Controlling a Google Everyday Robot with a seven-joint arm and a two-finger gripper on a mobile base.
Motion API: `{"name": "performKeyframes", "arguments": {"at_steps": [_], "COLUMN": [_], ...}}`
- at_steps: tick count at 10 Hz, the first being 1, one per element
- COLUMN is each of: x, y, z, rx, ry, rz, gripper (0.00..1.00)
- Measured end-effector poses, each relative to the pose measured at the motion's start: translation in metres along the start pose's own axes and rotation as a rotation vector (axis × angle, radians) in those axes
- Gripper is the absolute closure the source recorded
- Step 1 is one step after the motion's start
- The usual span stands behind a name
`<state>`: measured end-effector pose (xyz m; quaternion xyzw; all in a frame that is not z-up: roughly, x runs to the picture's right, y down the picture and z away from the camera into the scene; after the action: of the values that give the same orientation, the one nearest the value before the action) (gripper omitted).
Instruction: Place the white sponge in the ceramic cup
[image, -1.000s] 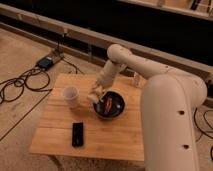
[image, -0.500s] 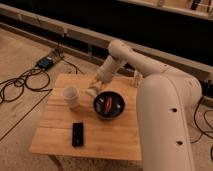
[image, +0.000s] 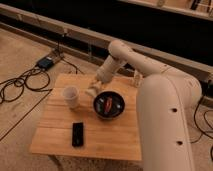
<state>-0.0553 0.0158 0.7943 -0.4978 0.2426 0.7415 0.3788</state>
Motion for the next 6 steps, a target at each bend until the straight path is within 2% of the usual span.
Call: {"name": "performKeyframes", "arguments": {"at_steps": [3, 6], "x": [0.011, 0.023], "y": [0.018, 0.030], "z": [-0.023, -0.043], "rx": [-0.098, -0.173], "ry": [0.067, 0.158], "rz": [0.056, 0.087], "gripper": [1.00, 1.00]}}
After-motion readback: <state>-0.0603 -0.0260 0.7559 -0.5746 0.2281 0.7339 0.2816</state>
